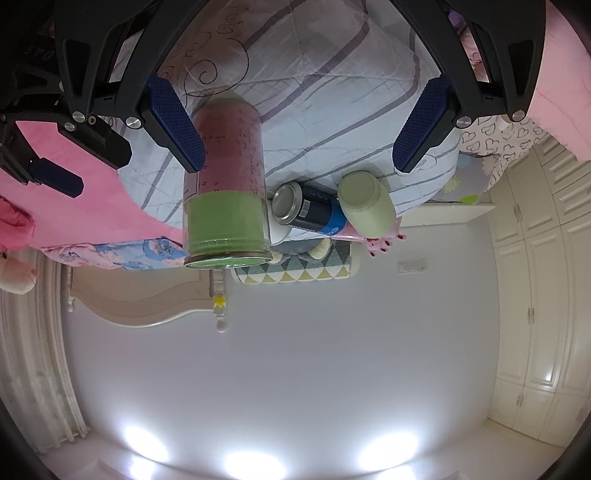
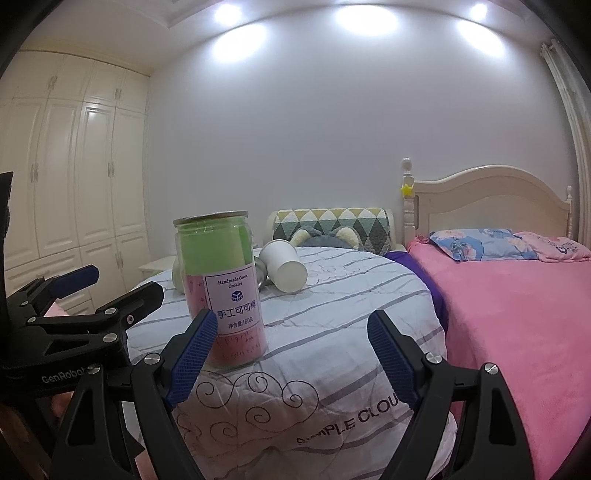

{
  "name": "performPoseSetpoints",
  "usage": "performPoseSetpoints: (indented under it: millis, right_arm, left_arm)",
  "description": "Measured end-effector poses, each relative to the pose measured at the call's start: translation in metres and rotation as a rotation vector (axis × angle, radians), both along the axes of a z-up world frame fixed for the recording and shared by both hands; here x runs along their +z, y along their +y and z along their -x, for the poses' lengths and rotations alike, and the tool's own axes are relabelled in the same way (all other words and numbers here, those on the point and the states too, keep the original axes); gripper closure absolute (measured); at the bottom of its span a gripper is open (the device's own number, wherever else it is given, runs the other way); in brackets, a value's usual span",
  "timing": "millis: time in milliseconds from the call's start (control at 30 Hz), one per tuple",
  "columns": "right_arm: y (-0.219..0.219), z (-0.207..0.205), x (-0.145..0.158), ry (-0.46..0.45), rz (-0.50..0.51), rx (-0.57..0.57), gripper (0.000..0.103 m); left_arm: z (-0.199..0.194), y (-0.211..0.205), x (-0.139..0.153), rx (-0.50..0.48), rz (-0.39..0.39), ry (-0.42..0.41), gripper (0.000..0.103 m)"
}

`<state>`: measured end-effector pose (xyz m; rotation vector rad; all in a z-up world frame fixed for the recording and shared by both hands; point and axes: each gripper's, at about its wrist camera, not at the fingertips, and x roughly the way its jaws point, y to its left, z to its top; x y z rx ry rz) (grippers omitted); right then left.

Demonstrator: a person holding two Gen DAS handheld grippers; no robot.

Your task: Flip cup upright

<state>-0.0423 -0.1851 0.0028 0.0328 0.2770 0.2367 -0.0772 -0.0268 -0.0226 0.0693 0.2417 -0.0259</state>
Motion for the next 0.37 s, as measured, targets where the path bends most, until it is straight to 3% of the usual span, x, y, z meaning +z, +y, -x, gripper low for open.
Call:
performPoseSetpoints:
  millis: [367]
  right_arm:
    - [0.0024,0.0018,-0.0021,0.009,0.02,0.003,0.018]
  left_arm:
    - [-0.0013,-0.0013,-0.0027,0.015,-0.006,0.001,0.0]
